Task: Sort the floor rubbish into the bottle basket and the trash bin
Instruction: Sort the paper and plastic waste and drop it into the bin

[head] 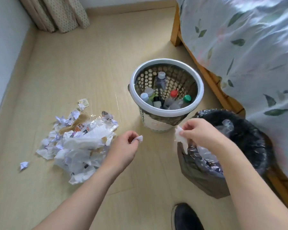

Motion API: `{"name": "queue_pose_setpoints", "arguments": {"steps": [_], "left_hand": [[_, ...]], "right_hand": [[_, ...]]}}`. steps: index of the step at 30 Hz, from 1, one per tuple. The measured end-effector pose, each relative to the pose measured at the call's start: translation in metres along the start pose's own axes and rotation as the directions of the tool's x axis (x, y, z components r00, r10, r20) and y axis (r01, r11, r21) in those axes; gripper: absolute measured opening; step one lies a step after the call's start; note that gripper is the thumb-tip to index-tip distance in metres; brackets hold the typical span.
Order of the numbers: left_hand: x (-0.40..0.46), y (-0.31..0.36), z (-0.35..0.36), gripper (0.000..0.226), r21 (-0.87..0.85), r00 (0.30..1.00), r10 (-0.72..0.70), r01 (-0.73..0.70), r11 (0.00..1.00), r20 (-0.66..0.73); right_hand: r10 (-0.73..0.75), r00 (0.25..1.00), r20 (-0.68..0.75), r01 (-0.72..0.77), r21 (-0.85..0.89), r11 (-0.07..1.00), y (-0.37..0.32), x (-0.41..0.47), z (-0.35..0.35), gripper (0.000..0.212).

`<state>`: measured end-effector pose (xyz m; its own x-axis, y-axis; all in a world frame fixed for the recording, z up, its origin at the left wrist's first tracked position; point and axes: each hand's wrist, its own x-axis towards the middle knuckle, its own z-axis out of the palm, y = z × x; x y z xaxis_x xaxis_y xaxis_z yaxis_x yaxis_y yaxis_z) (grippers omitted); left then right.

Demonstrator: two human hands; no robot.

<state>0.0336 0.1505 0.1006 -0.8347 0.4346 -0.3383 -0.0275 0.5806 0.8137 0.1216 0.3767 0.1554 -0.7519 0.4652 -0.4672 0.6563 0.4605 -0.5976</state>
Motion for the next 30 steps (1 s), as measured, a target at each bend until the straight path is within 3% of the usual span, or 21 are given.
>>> {"name": "queue_pose_setpoints", "arguments": {"steps": [4, 6, 10, 13, 15, 19, 22, 27, 30], "left_hand": [[0.025, 0.072, 0.054, 0.013, -0.097, 0.982, 0.153, -0.143, 0.985, 0.107], [0.035, 0.099, 0.093, 0.009, -0.057, 0.956, 0.238, -0.231, 0.971, 0.173], [0.046, 0.127, 0.168, 0.006, 0.104, 0.914, 0.29, -0.33, 0.938, 0.283], [0.051, 0.124, 0.203, 0.015, 0.291, 0.885, 0.188, -0.331, 0.898, 0.426], [0.055, 0.12, 0.208, 0.025, 0.371, 0.886, 0.138, -0.322, 0.871, 0.443], [0.047, 0.124, 0.175, 0.022, 0.306, 0.907, 0.336, -0.405, 0.862, 0.255], [0.043, 0.107, 0.126, 0.017, 0.272, 0.913, 0.39, -0.407, 0.872, 0.116], [0.046, 0.038, 0.036, 0.013, 0.296, 0.967, 0.242, -0.21, 0.932, -0.075], [0.04, -0.009, -0.014, 0.011, 0.303, 0.97, 0.173, -0.115, 0.946, -0.169]], "right_hand": [[0.086, 0.941, -0.327, -0.091, -0.001, 0.996, 0.049, -0.002, -0.071, 0.012], [0.167, 0.898, -0.408, -0.194, -0.025, 0.981, 0.078, 0.0, -0.082, 0.01], [0.326, 0.886, -0.33, -0.356, -0.033, 0.934, 0.122, 0.007, -0.077, 0.009], [0.397, 0.874, -0.281, -0.419, -0.02, 0.908, 0.144, 0.009, -0.075, 0.019], [0.396, 0.875, -0.278, -0.423, -0.042, 0.905, 0.15, 0.011, -0.076, 0.024], [0.284, 0.908, -0.308, -0.331, -0.114, 0.937, 0.127, 0.013, -0.072, 0.019], [0.15, 0.959, -0.239, -0.193, -0.168, 0.967, 0.082, 0.014, -0.057, 0.011], [-0.133, 0.978, -0.158, 0.09, -0.255, 0.963, -0.006, 0.014, -0.001, 0.018], [-0.285, 0.958, -0.03, 0.269, -0.244, 0.932, -0.054, 0.017, 0.053, 0.025]]}}
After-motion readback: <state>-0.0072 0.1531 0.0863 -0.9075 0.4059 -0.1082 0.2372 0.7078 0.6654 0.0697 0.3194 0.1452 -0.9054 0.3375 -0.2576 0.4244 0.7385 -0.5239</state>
